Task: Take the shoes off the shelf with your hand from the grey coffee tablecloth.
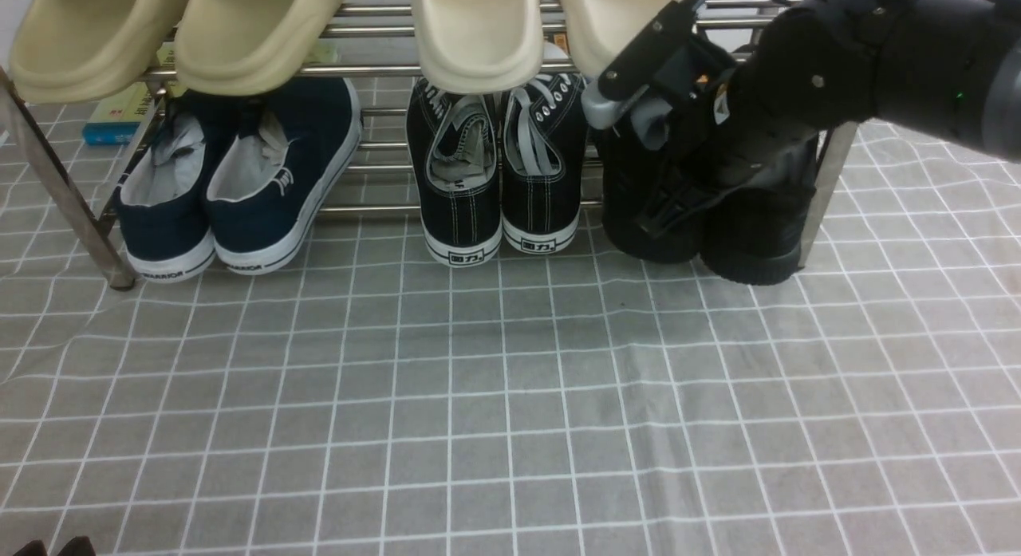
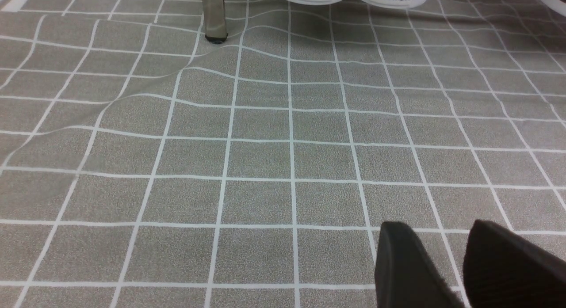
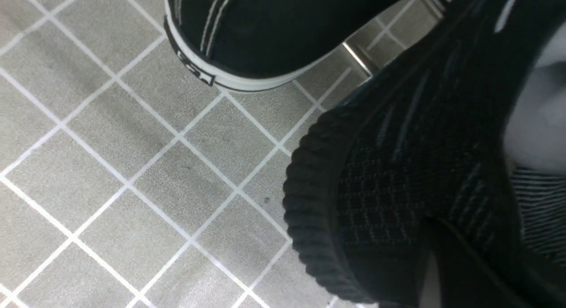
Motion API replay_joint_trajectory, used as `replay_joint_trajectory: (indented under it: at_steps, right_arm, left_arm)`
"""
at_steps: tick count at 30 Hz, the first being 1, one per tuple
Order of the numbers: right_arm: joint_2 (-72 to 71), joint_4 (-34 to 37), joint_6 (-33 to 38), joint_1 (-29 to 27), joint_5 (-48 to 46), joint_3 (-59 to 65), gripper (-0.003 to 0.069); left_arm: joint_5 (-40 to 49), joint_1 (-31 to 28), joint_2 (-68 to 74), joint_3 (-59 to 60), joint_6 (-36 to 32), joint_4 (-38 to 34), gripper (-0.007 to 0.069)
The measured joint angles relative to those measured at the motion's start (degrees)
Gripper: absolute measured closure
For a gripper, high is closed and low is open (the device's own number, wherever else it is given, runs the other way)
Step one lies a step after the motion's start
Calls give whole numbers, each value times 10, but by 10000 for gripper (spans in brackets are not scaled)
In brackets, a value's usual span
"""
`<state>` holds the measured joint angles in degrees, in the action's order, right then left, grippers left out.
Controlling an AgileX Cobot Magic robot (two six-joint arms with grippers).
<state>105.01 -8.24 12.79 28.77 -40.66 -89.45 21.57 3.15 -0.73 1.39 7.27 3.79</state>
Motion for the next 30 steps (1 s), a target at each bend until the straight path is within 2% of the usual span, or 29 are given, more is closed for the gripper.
replay_joint_trajectory:
  at_steps: [6, 18, 25, 30]
  right_arm:
    - [-28, 11, 0, 0, -39, 0, 636]
    - [-59, 67, 0, 1, -177, 0, 636]
    - [-73, 79, -1, 1, -209, 0, 636]
    - [-99, 93, -33, 1, -262, 0, 636]
  left_arm:
    - [0, 0, 0, 0, 0, 0, 384]
    - [0, 0, 0, 0, 0, 0, 384]
    - [0, 0, 0, 0, 0, 0, 384]
    - [0, 0, 0, 0, 0, 0, 384]
